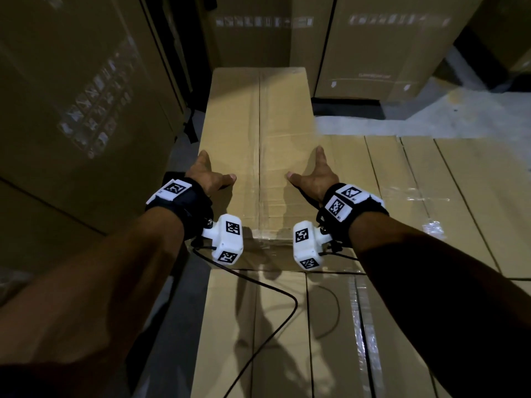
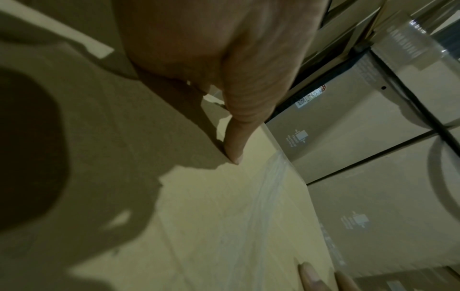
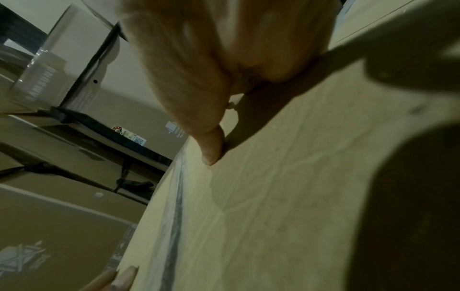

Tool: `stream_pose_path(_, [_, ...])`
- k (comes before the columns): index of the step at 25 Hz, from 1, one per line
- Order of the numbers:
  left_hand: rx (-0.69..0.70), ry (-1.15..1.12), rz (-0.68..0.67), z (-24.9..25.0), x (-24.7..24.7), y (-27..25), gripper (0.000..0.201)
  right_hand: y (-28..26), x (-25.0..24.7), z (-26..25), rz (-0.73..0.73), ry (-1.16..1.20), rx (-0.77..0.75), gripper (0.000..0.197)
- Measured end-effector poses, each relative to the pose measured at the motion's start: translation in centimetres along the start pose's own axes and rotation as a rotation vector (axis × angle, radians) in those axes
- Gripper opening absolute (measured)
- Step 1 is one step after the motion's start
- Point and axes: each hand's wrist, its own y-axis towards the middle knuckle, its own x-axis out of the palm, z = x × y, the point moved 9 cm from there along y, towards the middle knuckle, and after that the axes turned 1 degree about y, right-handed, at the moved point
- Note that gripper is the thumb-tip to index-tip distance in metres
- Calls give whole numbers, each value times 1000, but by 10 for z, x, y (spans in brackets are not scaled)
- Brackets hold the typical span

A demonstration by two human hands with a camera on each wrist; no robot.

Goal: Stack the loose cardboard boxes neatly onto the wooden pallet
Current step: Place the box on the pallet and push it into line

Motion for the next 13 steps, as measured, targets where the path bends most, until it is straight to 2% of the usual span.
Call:
stream_pose_path(3, [-37,153,3,-8,0,-2,98,-9,1,-3,24,-53,-6,99])
stream_pose_path(6, [-29,437,32,-7,-2,-28,68,-33,2,-5,34,-259,-46,87])
stream_pose_path(10, [58,643,41,-13,-2,-97,43,-103,3,2,30,-630,-148,68])
stream_pose_path(13, [146,775,14,-22,2,-159,45,-168,11,7,5,-725,-228,61])
